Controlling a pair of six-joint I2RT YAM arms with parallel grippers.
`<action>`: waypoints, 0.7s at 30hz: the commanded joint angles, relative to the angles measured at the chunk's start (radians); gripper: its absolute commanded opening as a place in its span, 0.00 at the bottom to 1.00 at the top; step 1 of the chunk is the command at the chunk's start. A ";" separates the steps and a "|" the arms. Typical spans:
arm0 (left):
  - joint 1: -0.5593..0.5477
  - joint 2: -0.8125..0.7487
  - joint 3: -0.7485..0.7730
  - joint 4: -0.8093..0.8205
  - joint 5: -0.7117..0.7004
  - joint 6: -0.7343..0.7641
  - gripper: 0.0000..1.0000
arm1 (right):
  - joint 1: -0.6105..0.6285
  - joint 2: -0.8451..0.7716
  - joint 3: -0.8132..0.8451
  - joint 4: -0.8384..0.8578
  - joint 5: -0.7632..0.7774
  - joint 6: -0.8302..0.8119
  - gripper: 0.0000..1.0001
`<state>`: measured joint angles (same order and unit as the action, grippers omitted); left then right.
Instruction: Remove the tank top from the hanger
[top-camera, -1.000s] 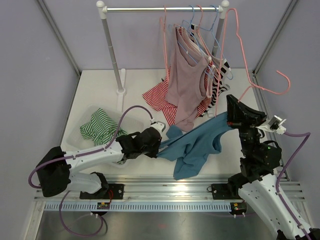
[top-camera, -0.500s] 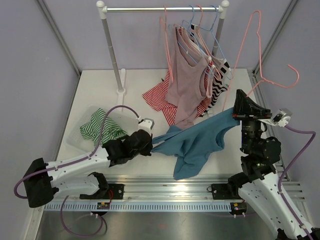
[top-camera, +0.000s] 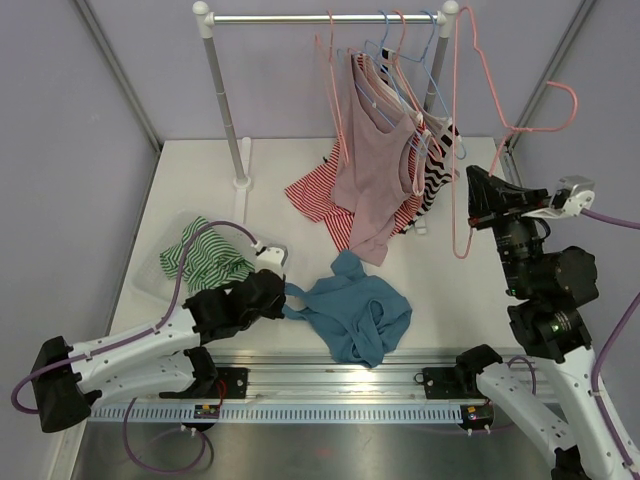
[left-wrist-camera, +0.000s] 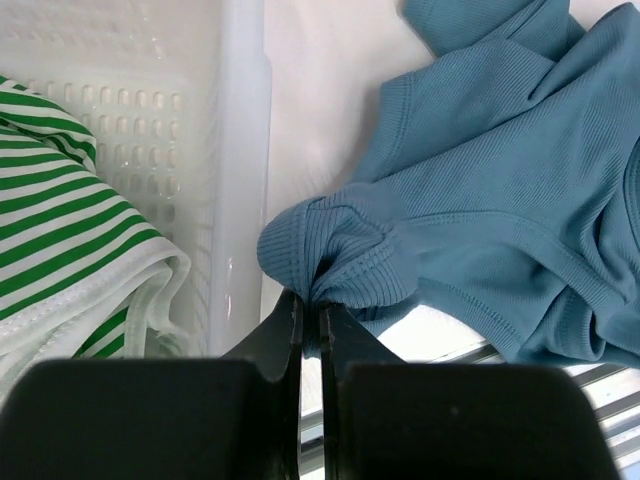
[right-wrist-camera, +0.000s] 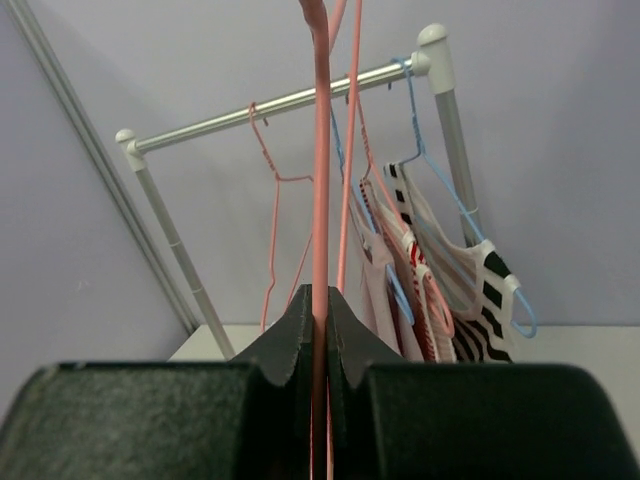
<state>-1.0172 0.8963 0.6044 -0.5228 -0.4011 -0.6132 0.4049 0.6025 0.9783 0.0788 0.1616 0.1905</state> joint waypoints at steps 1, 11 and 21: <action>0.002 -0.010 0.050 0.018 0.004 0.027 0.00 | -0.003 0.036 0.013 -0.050 -0.085 0.049 0.00; -0.009 -0.019 0.283 -0.048 0.067 0.067 0.47 | -0.003 0.281 0.266 -0.435 -0.252 0.090 0.00; -0.011 -0.056 0.481 -0.276 0.025 0.122 0.99 | -0.001 0.568 0.499 -0.521 -0.275 0.000 0.00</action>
<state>-1.0229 0.8688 1.0302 -0.6983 -0.3481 -0.5270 0.4049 1.1156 1.3781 -0.4427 -0.0933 0.2382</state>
